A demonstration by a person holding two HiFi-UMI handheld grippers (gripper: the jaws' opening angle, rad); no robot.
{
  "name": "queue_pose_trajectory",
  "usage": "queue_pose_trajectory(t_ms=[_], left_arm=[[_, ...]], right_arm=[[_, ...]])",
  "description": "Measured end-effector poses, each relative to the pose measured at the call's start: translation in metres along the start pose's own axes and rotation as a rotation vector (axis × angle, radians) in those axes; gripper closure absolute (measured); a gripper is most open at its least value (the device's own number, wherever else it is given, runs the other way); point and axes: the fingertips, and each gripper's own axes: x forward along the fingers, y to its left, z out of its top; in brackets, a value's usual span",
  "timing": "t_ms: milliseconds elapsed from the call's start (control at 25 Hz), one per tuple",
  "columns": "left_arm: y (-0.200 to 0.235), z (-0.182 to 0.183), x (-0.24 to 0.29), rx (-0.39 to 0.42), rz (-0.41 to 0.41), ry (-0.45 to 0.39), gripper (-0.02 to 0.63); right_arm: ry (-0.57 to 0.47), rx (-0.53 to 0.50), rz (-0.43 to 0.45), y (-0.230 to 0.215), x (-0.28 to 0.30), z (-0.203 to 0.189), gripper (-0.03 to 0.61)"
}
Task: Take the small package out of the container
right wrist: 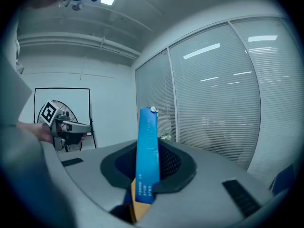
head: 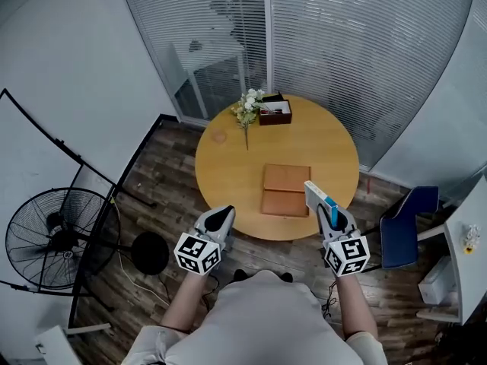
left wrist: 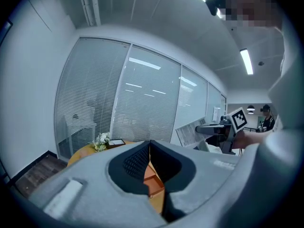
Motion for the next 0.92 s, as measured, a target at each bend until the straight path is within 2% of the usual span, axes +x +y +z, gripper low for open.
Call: queue_pose_trajectory(t_ms=[360, 920], left_arm=[[0.012, 0.0, 0.002, -0.013, -0.019, -0.005, 0.595], [0.013, -0.003, 0.015, -0.028, -0.023, -0.006, 0.595]], right_arm=[[-0.019, 0.01, -0.02, 0.003, 0.003, 0.013, 0.52], [-0.018, 0.002, -0.023, -0.003, 0.013, 0.01, 0.52]])
